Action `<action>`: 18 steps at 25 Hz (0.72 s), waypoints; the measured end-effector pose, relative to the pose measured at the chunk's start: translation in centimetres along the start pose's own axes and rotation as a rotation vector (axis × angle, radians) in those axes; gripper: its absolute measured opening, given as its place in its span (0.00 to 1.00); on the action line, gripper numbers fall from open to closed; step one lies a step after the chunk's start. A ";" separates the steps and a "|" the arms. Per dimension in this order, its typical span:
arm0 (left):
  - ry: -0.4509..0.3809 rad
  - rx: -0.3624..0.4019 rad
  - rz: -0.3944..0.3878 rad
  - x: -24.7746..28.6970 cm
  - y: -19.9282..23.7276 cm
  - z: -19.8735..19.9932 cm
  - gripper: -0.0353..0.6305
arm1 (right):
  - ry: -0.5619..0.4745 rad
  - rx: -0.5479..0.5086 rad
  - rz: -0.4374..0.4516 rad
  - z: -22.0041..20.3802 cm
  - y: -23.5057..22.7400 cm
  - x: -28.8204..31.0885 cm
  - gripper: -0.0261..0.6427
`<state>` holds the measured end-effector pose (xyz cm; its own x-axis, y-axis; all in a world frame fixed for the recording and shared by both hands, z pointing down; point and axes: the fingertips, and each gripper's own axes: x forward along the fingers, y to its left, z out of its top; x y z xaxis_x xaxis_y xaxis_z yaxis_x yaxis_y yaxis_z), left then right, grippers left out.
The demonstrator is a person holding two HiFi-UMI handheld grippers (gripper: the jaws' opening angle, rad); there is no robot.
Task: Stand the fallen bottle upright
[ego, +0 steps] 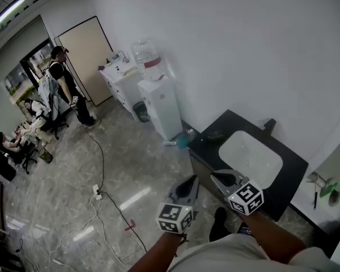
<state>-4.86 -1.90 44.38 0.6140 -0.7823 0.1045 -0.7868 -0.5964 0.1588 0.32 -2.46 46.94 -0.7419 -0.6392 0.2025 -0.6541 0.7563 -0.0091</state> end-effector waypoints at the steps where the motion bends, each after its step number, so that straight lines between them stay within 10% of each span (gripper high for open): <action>1: 0.003 -0.008 0.004 2.3 1.2 0.2 0.06 | 0.018 -0.009 0.017 0.0 -2.2 1.4 0.04; 18: 0.058 -0.043 0.036 24.2 18.6 -1.6 0.06 | 0.449 -0.178 0.358 -6.8 -24.0 22.8 0.07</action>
<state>-4.50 -31.60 51.46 0.5890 -0.7907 0.1670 -0.8058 -0.5589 0.1960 0.15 -34.22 58.45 -0.7515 -0.2486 0.6110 -0.3118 0.9502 0.0032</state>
